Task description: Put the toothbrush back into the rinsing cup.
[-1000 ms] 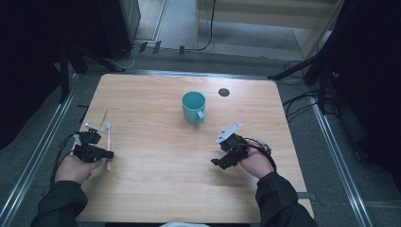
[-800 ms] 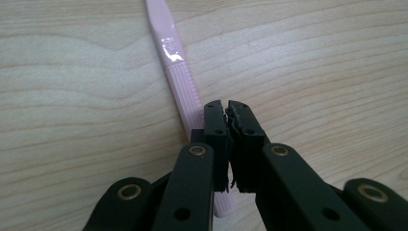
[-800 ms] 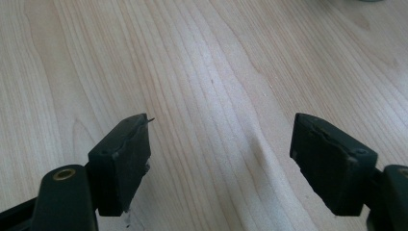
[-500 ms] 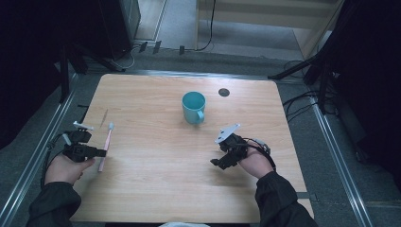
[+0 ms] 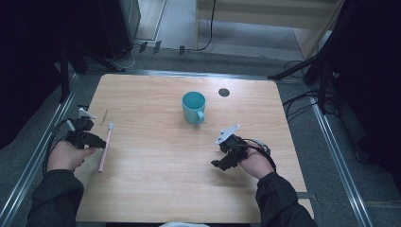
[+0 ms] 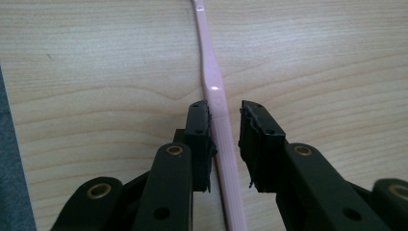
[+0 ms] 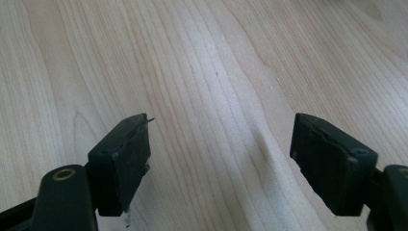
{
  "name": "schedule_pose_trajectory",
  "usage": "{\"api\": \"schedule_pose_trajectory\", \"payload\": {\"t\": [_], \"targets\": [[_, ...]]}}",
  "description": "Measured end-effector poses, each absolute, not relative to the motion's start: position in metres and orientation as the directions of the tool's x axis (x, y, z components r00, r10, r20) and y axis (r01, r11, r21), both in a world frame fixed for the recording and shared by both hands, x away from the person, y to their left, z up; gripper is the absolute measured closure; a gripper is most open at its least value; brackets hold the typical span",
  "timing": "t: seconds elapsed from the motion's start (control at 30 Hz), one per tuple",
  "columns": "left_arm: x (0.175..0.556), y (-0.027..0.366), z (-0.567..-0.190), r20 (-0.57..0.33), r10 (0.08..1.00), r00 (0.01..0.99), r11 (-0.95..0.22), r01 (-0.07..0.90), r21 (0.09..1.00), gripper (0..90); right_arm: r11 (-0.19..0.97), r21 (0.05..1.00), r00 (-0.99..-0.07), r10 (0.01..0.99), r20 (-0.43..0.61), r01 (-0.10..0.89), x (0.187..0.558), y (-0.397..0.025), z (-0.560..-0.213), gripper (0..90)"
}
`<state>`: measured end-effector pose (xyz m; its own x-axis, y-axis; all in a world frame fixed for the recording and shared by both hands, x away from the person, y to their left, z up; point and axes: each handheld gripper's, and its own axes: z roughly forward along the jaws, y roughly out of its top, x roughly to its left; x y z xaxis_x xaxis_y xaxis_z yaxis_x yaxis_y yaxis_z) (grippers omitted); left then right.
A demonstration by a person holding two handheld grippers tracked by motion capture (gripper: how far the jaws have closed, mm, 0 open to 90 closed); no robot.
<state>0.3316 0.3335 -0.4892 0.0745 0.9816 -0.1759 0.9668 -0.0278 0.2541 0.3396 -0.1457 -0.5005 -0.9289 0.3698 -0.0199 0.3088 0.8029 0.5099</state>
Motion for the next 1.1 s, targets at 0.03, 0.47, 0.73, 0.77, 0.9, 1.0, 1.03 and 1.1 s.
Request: {"api": "schedule_pose_trajectory", "payload": {"t": [0.03, 0.47, 0.73, 0.77, 0.9, 1.0, 1.03, 1.1], "targets": [[0.337, 0.335, -0.491, -0.187, 0.980, 0.069, -0.022, 0.970, 0.243, 72.0, 0.805, 0.507, -0.930, 0.367, -0.020, 0.307, 0.339, -0.146, -0.501, 21.8], [0.348, 0.330, -0.496, -0.175, 0.982, 0.078, -0.044, 0.981, 0.191, 69.1, 0.803, 0.500, -0.923, 0.385, -0.020, 0.325, 0.334, -0.153, -0.502, 21.8], [0.353, 0.325, -0.503, -0.143, 0.987, 0.074, -0.051, 0.986, 0.158, 69.0, 0.797, 0.500, -0.916, 0.400, -0.018, 0.338, 0.331, -0.158, -0.502, 21.8], [0.354, 0.324, -0.504, -0.137, 0.988, 0.072, -0.051, 0.987, 0.151, 69.1, 0.796, 0.500, -0.915, 0.403, -0.019, 0.341, 0.331, -0.159, -0.502, 21.8], [0.356, 0.321, -0.507, -0.128, 0.989, 0.074, -0.056, 0.988, 0.142, 69.0, 0.793, 0.501, -0.912, 0.410, -0.020, 0.345, 0.330, -0.162, -0.502, 21.8], [0.357, 0.320, -0.507, -0.121, 0.989, 0.081, -0.064, 0.988, 0.141, 69.3, 0.791, 0.502, -0.910, 0.414, -0.022, 0.348, 0.329, -0.164, -0.502, 21.8], [0.357, 0.319, -0.507, -0.121, 0.989, 0.079, -0.062, 0.988, 0.141, 69.5, 0.792, 0.501, -0.909, 0.415, -0.021, 0.350, 0.329, -0.164, -0.502, 21.8], [0.357, 0.319, -0.507, -0.107, 0.990, 0.088, -0.073, 0.988, 0.140, 70.3, 0.793, 0.499, -0.910, 0.414, -0.020, 0.349, 0.329, -0.164, -0.503, 21.8]]}}
